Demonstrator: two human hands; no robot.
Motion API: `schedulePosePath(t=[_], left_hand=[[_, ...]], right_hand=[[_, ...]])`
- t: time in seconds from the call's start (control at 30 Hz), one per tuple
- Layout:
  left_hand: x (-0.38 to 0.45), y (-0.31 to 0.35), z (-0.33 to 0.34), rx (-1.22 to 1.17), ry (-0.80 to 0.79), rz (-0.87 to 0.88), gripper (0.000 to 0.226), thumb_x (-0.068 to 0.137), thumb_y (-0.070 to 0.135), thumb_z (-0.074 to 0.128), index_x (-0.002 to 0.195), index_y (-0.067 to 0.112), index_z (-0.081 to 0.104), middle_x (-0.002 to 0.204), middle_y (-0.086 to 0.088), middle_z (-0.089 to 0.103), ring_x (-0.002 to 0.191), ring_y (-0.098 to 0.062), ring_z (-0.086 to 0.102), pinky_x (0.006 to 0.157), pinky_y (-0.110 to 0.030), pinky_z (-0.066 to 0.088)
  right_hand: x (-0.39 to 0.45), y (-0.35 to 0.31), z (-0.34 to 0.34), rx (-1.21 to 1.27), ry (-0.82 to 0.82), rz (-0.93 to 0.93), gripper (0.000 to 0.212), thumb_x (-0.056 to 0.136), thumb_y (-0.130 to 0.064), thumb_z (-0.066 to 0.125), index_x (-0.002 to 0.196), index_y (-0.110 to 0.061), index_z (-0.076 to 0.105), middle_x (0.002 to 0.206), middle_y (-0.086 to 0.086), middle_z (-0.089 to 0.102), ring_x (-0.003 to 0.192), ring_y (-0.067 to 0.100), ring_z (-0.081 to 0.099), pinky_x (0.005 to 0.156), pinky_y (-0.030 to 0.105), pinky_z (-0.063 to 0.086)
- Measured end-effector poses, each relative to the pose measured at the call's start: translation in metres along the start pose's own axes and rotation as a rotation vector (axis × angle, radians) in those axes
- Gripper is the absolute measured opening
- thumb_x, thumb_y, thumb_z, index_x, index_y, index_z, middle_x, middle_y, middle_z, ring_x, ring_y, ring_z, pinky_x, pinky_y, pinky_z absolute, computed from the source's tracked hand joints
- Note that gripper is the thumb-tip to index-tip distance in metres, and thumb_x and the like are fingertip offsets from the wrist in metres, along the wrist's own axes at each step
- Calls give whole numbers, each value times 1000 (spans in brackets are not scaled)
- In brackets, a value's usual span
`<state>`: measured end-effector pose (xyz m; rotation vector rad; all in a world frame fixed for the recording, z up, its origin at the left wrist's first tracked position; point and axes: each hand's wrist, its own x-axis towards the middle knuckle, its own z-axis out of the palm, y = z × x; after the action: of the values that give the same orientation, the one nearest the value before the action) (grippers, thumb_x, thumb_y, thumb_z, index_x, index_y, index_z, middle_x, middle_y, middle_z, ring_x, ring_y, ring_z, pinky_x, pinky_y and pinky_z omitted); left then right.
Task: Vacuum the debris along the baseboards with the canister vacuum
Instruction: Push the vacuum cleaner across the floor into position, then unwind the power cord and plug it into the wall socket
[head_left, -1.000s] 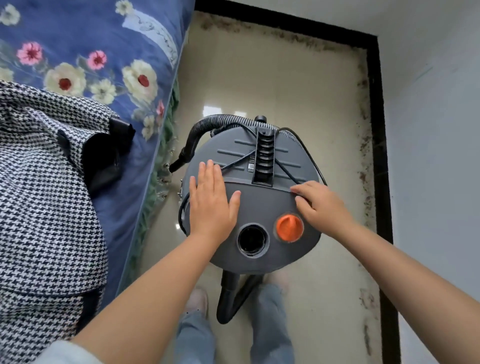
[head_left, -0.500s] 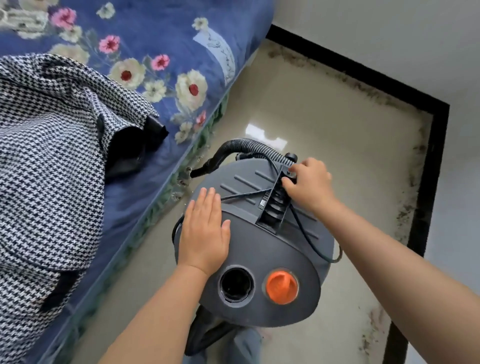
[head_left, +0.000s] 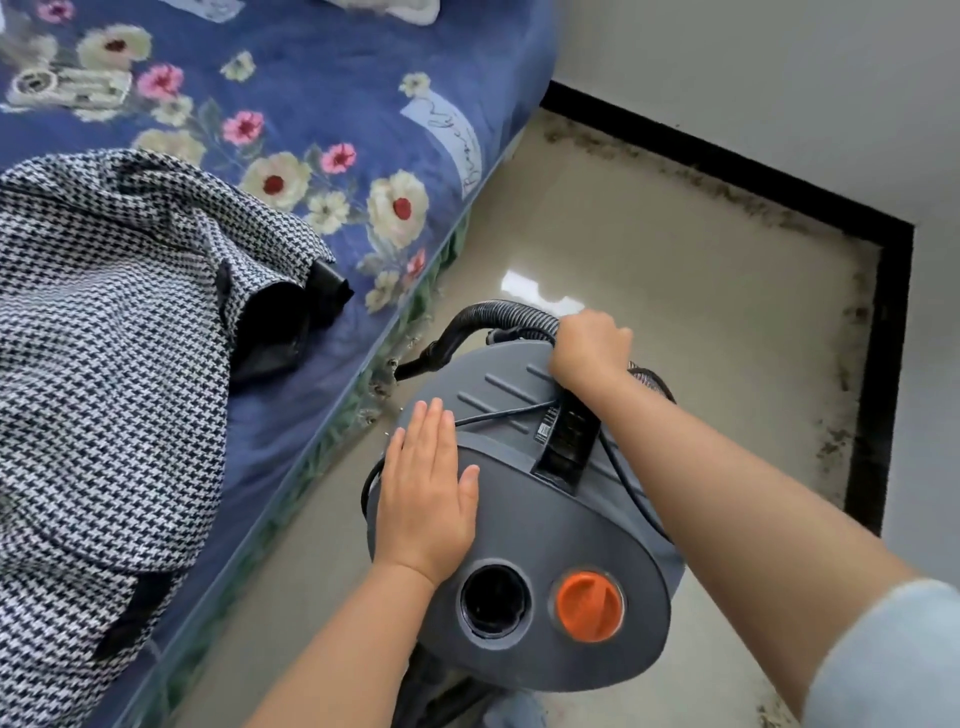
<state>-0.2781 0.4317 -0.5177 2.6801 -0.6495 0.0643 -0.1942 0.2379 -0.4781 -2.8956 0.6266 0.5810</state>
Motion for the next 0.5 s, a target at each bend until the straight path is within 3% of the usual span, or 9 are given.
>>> schedulePosePath(t=[0.13, 0.23, 0.33, 0.4, 0.43, 0.5], left_hand=[[27, -12, -12, -57, 103, 88, 57, 90, 26, 35, 129, -16, 39, 132, -33, 46, 128, -34, 28, 108, -39, 15], [61, -31, -39, 6, 105, 147, 61, 82, 25, 42, 125, -18, 46, 127, -32, 52, 121, -46, 46, 103, -51, 34], [84, -43, -69, 79, -74, 248, 48, 80, 27, 47, 111, -7, 61, 106, -24, 65, 103, -42, 62, 90, -62, 42], [87, -49, -92, 15, -280, 256, 38, 93, 30, 41, 100, -3, 60, 94, -21, 64, 92, -39, 62, 81, -49, 48], [87, -56, -100, -11, -360, 233, 37, 98, 30, 38, 100, -2, 56, 95, -21, 62, 91, -39, 59, 75, -46, 44], [86, -74, -119, -60, -388, 206, 31, 100, 26, 37, 100, 0, 51, 95, -20, 61, 89, -39, 56, 68, -43, 36]], right_hand=[[-16, 8, -3, 207, 99, -126, 19, 92, -14, 50, 108, -6, 58, 108, 14, 62, 104, 31, 54, 84, 32, 34], [-46, -1, 0, 424, 159, -337, 17, 89, -7, 57, 103, -1, 64, 86, 15, 65, 79, 28, 55, 70, 32, 39], [-76, -25, -4, 555, 225, -480, 17, 80, -7, 60, 89, 4, 69, 72, 16, 66, 65, 25, 55, 67, 34, 44], [-92, -41, -12, 671, 247, -472, 17, 76, -7, 58, 85, 3, 69, 70, 10, 65, 62, 16, 55, 66, 27, 45], [-96, -46, -16, 691, 249, -459, 14, 77, -5, 60, 85, 3, 69, 71, 6, 63, 64, 10, 53, 66, 23, 43], [-102, -45, -17, 530, 157, -419, 6, 83, -4, 61, 83, 0, 66, 74, 8, 62, 73, 19, 56, 69, 31, 41]])
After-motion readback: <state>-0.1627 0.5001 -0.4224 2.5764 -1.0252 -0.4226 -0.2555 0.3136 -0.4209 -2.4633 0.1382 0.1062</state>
